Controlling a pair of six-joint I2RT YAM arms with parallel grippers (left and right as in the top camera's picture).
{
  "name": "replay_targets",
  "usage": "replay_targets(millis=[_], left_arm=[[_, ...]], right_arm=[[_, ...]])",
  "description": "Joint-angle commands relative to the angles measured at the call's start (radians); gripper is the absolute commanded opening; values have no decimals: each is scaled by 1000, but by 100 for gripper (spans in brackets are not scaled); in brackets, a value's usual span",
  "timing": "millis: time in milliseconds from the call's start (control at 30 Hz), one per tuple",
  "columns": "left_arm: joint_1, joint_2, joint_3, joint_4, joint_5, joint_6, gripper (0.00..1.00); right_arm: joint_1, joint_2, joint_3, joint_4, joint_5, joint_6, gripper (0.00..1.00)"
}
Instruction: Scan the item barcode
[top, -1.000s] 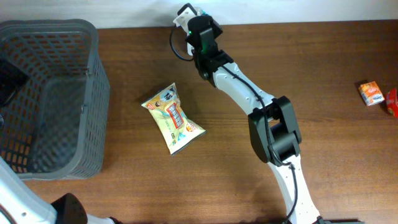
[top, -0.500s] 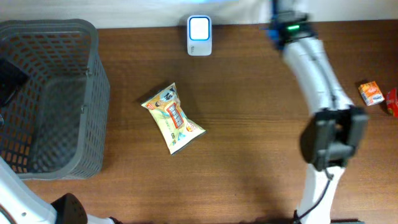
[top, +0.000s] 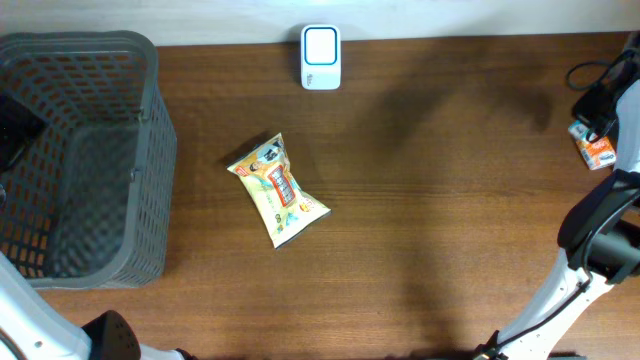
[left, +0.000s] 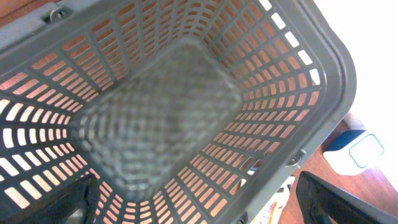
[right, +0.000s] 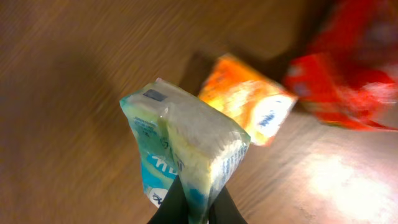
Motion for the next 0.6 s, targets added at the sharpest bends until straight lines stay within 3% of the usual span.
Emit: replay_targets(millis=[0,200,233,267,300,333,367,400,567], left_arm=[[3,2,1,0,0,-6,99],[3,2,1,0,0,-6,99],[3,2,1,0,0,-6,99],[3,2,1,0,0,-6,99],[3,2,1,0,0,-6,99],[3,2,1,0,0,-6,99],[3,2,1,0,0,-6,99],[3,2,1,0,0,-6,99],[3,2,1,0,0,-6,99]], right_arm=[[9,24,-47,0,-153,-202,4],[-26,38,-92,3,-25,-202,13],[-36,40,-92,0,0,-202,33],[-44,40,-92,0,11,-202,46],[-54,40,-92,0,27,-202,72],[-63,40,-92,-2,29,-202,77],[-72,40,-91,-9,27,-201,94],[-72,40,-89,-13,28,-198,98],[-39,1,-53,-58,-67,-210,99]])
